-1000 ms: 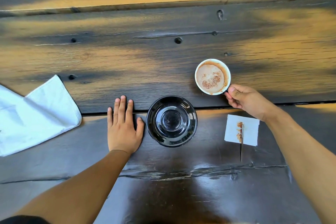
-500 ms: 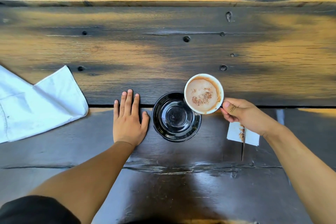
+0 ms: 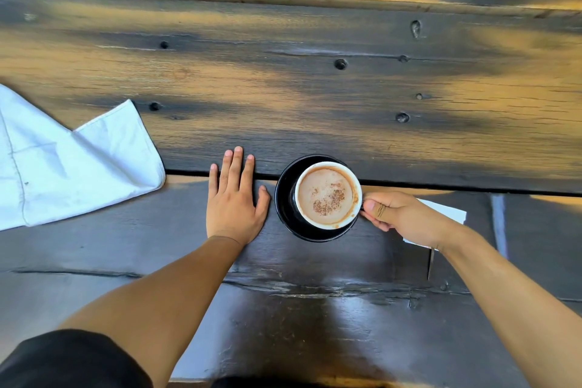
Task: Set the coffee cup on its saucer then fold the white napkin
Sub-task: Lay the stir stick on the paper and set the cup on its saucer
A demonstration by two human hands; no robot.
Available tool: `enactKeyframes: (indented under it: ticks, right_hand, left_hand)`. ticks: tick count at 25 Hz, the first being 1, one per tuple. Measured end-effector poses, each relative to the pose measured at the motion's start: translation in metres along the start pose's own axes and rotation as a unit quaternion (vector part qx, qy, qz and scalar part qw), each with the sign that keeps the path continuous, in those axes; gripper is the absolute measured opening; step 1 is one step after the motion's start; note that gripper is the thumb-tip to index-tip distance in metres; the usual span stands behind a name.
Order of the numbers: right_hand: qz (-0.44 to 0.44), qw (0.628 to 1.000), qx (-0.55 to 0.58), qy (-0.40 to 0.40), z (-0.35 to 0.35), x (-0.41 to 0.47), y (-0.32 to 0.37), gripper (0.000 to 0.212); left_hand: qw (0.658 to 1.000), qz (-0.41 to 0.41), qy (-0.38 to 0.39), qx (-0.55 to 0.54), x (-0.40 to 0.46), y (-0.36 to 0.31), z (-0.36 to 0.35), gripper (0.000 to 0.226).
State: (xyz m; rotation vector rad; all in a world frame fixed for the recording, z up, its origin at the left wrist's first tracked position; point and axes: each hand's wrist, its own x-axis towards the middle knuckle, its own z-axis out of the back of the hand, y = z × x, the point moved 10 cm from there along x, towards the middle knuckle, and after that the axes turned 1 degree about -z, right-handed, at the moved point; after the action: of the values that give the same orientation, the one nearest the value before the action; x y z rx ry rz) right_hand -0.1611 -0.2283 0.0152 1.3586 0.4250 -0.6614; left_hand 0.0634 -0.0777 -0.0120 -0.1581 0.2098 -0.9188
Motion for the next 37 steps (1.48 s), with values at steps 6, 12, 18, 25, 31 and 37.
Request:
enactKeyframes:
  ticks: [6,12,18,25,31,37]
  right_hand:
    - [0.013,1.000,-0.020,0.001,-0.002,0.009,0.003,0.041]
    - [0.003,1.000,-0.016,0.005,-0.001,0.011,0.000,0.038]
    - [-0.014,0.999,-0.044,-0.023,0.005,0.010,0.005,0.033]
    - [-0.026,0.998,-0.032,-0.052,0.009,0.011,0.011,0.032]
    - [-0.034,0.998,-0.020,-0.055,0.009,0.008,0.018,0.033]
    - [-0.042,0.997,0.003,-0.059,0.009,0.007,0.004,0.026]
  left_hand:
    - [1.000,-0.003,-0.005,0.001,0.000,0.000,0.001,0.066]
    - [1.000,-0.006,-0.007,0.003,0.000,-0.001,0.001,0.066]
    - [1.000,-0.005,-0.005,0.003,0.000,0.000,0.000,0.066]
    - [1.000,-0.004,-0.004,0.004,-0.001,0.001,-0.001,0.066]
    - [1.000,-0.003,-0.001,0.007,0.000,0.001,-0.002,0.066]
    - [1.000,-0.003,0.001,0.007,0.000,0.001,-0.003,0.066]
